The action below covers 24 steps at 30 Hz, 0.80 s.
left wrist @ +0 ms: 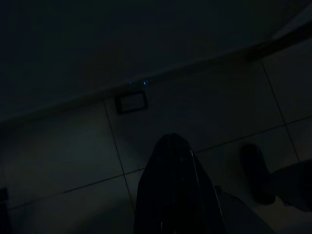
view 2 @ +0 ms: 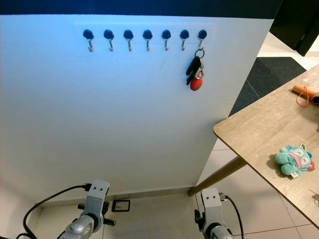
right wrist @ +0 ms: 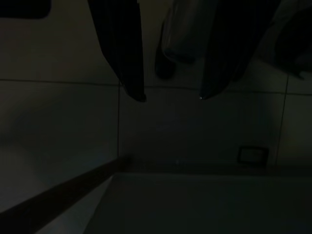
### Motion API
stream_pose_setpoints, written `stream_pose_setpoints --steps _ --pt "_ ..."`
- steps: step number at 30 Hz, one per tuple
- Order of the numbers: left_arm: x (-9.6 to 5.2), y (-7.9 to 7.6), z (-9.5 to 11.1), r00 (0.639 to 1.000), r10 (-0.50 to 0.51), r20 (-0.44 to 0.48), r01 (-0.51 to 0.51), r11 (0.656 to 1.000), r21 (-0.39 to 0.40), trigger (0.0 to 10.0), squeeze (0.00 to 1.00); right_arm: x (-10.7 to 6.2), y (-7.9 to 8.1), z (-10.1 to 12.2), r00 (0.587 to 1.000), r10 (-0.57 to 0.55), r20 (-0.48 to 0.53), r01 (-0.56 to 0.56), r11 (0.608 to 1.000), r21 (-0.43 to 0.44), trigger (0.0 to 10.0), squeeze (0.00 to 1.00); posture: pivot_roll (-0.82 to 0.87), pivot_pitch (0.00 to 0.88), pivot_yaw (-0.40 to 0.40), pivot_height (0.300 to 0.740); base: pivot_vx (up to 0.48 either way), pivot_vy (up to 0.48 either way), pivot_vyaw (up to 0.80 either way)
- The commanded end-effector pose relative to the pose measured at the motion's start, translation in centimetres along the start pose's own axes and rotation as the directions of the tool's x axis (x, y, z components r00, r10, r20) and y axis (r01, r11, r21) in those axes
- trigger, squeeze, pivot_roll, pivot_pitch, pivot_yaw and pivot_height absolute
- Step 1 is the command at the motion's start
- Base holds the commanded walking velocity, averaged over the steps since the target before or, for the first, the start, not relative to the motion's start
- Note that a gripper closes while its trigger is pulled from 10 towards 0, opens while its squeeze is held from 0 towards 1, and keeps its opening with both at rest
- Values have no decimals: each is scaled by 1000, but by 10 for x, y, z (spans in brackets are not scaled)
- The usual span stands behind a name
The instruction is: Hang keys on a hook
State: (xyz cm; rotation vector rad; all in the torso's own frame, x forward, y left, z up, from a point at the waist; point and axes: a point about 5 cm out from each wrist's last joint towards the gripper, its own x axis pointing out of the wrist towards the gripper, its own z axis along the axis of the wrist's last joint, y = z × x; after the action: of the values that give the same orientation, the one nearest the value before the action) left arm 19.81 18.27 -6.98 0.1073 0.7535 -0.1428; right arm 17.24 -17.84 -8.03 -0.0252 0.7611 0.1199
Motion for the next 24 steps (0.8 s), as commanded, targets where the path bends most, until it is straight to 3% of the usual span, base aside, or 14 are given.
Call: stream_pose_setpoints --steps 1,19,24 --pt "0 -7 -3 1000 -12 2 13 1000 -17 10000 0 -2 -2 -5 1000 -4 -28 4 1000 0 10000 0 48 45 -53 740 0 0 0" --pt "-1 -13 -6 1000 -20 -5 20 999 -31 10000 0 -3 -10 -6 999 -15 -45 14 1000 -25 10000 0 29 52 -64 740 0 0 0" --pt "0 -12 -4 1000 -15 -1 15 999 -31 10000 0 -3 -9 -6 999 -10 -41 9 1000 -27 10000 0 30 51 -60 740 0 0 -650"
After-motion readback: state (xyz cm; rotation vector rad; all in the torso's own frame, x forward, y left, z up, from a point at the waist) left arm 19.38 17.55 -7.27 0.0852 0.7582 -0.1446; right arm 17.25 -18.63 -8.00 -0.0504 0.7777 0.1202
